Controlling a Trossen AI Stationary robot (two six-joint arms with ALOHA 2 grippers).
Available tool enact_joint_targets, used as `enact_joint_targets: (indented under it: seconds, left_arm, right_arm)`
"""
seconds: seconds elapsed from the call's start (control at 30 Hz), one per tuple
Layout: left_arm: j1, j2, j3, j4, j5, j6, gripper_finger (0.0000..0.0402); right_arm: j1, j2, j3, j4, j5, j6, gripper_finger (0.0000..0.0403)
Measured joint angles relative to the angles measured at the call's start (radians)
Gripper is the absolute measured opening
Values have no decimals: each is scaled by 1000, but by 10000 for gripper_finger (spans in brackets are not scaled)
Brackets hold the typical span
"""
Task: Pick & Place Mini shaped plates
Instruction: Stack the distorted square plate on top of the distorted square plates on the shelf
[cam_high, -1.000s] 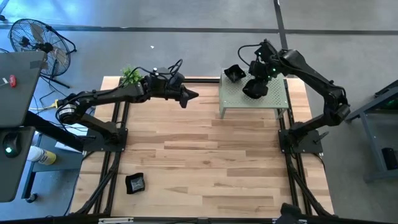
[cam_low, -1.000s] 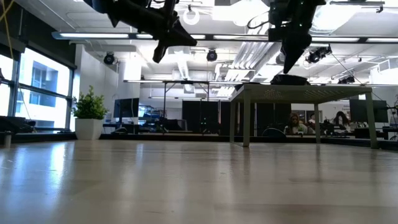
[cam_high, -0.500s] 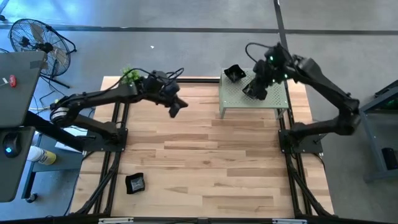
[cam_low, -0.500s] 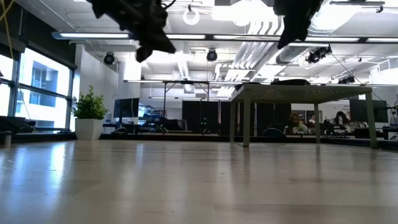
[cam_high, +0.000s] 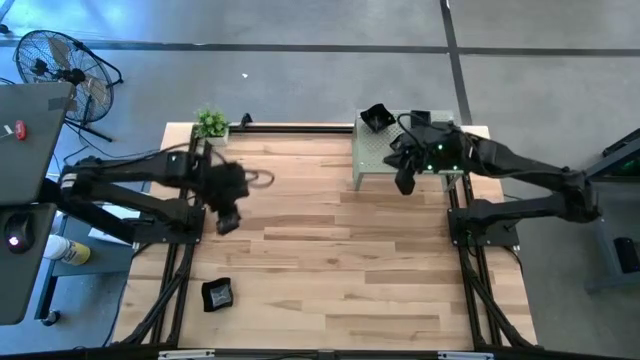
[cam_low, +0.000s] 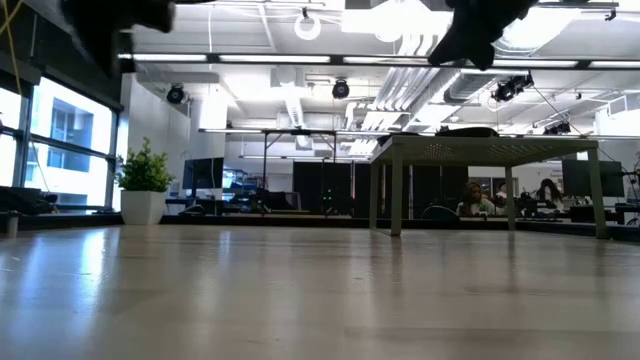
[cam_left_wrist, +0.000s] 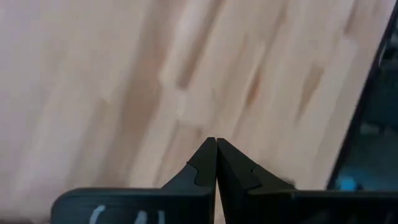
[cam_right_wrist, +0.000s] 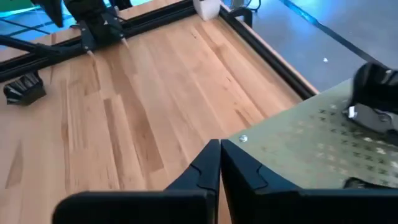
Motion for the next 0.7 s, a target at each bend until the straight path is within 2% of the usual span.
enact_joint_targets:
  seconds: [0.2,0.33,0.5,0.7]
  left_arm:
    - [-226,-41,-119,6,4,-198,0]
    - [-385,-103,-229,133,-47,-334,0]
    - [-573,-134,-352,210,-47,-493,4]
    - [-752,-96,-440,325,-34,-647,51]
  right_arm:
    - [37,2,-32,38,5,29,2]
    - [57,1,-33,66,19,29,4]
    - [64,1,-33,82,23,29,2]
    - [64,1,-32,83,24,29,2]
